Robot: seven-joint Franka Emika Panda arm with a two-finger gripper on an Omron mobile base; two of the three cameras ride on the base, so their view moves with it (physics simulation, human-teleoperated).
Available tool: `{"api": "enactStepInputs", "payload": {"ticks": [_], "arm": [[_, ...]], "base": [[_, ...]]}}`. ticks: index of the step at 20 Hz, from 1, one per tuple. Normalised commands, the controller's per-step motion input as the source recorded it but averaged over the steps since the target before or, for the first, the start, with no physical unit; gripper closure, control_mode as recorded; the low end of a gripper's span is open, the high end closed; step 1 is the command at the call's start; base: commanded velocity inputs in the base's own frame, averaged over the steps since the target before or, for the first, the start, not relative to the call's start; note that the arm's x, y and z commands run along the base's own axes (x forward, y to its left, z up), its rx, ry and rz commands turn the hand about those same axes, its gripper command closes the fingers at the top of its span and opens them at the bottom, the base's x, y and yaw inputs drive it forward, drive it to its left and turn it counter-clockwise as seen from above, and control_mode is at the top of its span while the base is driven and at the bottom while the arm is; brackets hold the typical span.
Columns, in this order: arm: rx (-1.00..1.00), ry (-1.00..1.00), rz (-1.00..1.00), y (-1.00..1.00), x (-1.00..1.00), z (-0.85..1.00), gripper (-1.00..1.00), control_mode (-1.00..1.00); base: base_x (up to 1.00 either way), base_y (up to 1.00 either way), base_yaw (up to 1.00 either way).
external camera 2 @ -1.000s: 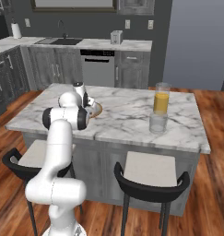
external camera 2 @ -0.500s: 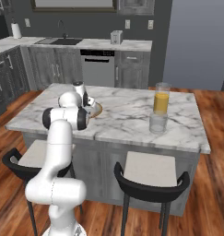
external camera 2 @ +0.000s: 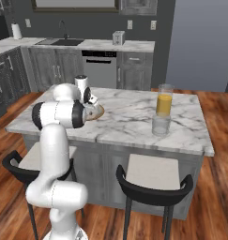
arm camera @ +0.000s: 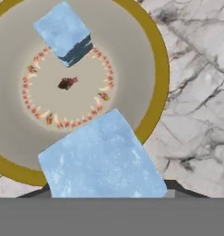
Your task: There are two ice cubes in the ice bowl. Place both ice cubes in the glass cup.
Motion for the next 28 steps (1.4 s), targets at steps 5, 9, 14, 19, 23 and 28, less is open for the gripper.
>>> {"api": "enactStepInputs", "payload": {"ticks": [5,9,14,19,23,28], "arm": [[0.1,0.0,-0.13,-0.66,-1.0,0.94,1.0,-1.0],[0.01,0.0,-0.16,-0.54,-1.0,1.0,1.0,-1.0],[-0.13,-0.02,-0.13,-0.46,-1.0,0.84,1.0,-1.0],[-0.03,0.0,-0.1,-0.47,-1.0,0.5,1.0,-1.0],[0.0,0.0,-0.08,-0.6,-1.0,0.46,1.0,-1.0],[0.03,0.0,0.0,-0.64,-0.7,0.85,1.0,-1.0]], "base": [[0.0,0.0,0.0],[0.0,0.0,0.0],[0.0,0.0,0.0],[0.0,0.0,0.0],[0.0,0.0,0.0],[0.0,0.0,0.0]]}}
